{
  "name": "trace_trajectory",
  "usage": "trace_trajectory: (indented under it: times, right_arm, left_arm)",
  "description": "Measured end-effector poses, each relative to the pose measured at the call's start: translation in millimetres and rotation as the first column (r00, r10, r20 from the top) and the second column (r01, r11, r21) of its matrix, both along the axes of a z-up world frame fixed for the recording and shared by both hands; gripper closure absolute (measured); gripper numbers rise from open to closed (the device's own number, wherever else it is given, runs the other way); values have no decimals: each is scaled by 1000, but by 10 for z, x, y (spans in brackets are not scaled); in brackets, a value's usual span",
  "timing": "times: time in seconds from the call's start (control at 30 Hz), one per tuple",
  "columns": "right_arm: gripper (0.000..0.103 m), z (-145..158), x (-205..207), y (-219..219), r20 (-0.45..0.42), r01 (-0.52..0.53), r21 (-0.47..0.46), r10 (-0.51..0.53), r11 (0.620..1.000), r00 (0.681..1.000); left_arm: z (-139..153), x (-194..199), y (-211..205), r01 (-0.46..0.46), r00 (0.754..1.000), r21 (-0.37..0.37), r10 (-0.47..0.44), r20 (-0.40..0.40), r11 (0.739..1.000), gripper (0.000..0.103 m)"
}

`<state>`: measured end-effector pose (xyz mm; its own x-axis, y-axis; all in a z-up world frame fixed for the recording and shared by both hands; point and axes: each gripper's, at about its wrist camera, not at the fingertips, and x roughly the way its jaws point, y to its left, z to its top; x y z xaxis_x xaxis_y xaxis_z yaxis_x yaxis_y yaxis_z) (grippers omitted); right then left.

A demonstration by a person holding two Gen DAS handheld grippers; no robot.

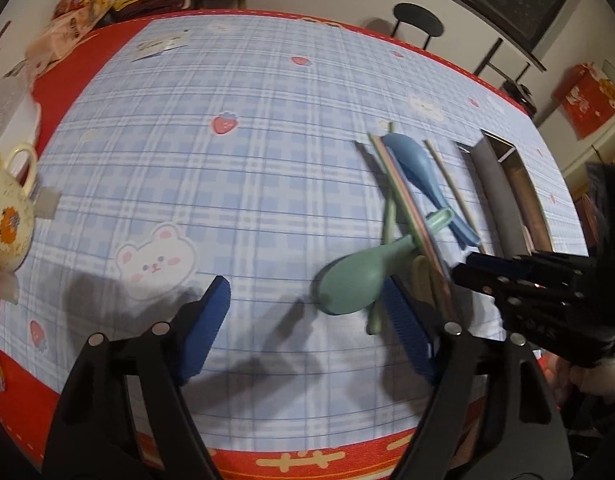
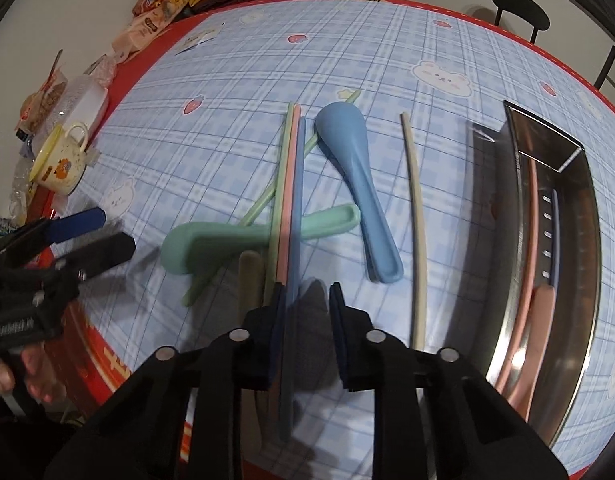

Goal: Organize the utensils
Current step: 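Close the right tool on a blue chopstick while the left tool closes on a green chopstick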

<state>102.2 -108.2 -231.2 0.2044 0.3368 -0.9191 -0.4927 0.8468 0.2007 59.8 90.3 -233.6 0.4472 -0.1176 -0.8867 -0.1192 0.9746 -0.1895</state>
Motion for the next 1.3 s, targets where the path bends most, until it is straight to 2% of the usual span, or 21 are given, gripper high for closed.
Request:
trace_trajectory:
  times: [0.07, 0.2, 0.37, 0.5, 0.53, 0.67, 0.83, 0.97, 1.17, 1.3]
  right_arm:
    - [85, -30, 10, 35, 1, -4, -13, 4, 1000, 1000]
    - [85, -56, 0, 44, -3, -2, -5, 2, 1000, 1000]
    - [87, -56, -8, 43, 0, -2, -10, 2, 1000, 1000]
    - [87, -51, -64, 83, 3, -27, -16, 27, 1000, 1000]
    - [87, -50, -70, 89, 4, -31, -16, 31, 999, 1000]
    - [87, -62, -51, 31, -7, -3, -1, 3, 1000, 1000]
    - [88, -107, -48, -55, -35, 29, 18, -29, 999, 999]
    - [96, -133, -70, -73, -38, 30, 20, -30, 999, 999]
    - [96, -139, -49, -218, -46, 84, 48, -82, 995, 996]
    - [96, -146, -57, -242, -49, 92, 60, -89, 994, 995]
  left_arm:
    - [-9, 17, -26, 18, 1000, -10, -18, -1, 1000, 36]
    - [-49, 57, -37, 30, 1000, -34, -30, -9, 999, 40]
    - [-97, 104, -53, 44, 999, -62, -46, -19, 997, 52]
    - [-110, 149, -113, 70, 997, -73, -71, -18, 995, 55]
    - [-112, 166, -130, 79, 997, -76, -80, -19, 994, 58]
    - [-107, 228, -181, 109, 994, -89, -112, -22, 990, 68]
    - [-88, 329, -216, 133, 991, -106, -136, -19, 985, 75]
    - [-103, 443, -271, 153, 987, -146, -159, -30, 977, 83]
    - [-123, 680, -340, 162, 983, -207, -176, -48, 965, 85]
    - [-233, 857, -408, 157, 981, -200, -176, -82, 967, 86]
